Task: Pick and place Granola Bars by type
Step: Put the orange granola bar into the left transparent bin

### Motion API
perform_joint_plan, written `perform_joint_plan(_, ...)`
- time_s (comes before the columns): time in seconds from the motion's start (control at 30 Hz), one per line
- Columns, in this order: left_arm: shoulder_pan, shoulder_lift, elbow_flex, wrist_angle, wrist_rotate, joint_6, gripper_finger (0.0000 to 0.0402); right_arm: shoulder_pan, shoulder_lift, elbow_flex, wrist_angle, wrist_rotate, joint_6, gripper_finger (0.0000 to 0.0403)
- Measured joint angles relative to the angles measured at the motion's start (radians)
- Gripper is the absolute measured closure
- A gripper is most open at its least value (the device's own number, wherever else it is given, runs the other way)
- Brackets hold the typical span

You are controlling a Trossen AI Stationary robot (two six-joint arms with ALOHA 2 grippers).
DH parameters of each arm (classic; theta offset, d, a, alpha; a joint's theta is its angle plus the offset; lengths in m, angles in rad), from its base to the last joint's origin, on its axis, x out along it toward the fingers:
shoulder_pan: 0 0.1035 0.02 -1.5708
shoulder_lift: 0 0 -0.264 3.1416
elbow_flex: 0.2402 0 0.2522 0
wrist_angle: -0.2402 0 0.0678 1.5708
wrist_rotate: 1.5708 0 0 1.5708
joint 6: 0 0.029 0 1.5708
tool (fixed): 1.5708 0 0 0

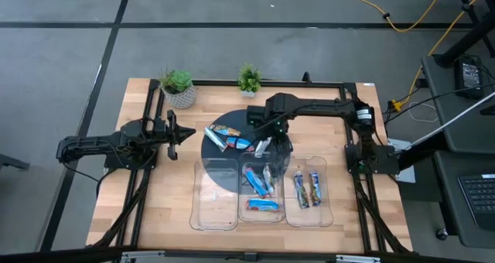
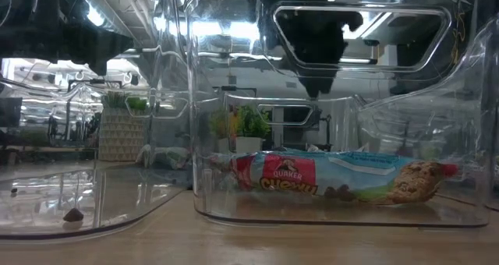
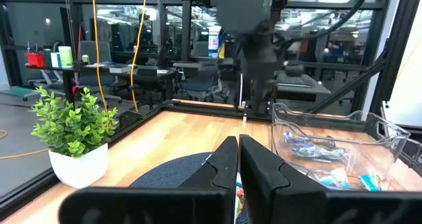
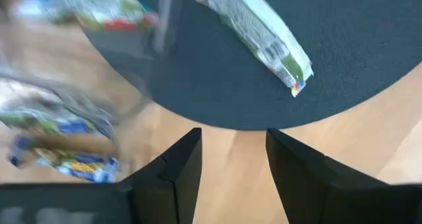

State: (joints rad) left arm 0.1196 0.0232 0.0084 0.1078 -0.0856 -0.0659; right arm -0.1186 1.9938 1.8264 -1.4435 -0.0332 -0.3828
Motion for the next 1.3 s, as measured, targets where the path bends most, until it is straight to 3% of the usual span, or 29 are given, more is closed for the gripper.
perform_joint_plan(0.47,0.000,0.000,0.000,0.000,0.000,0.000,0.0393,-0.102,0.000,-0.185,0.319,0.004,-0.400,0.0233)
perform_joint_plan(1.0,0.000,0.000,0.000,0.000,0.000,0.000,0.0393,-0.144,0.000,-0.343,0.539,-0.095,-0.416,0.0230)
perform_joint_plan(1.13,0.000,0.000,0.000,0.000,0.000,0.000,0.0390,-0.157,0.000,-0.343,0.538,-0.154,-0.407,0.0197)
perform_joint_plan(1.3,0.000,0.000,0.000,0.000,0.000,0.000,0.0390,-0.168,0.000,-0.343,0.544,-0.160,-0.409,0.0127)
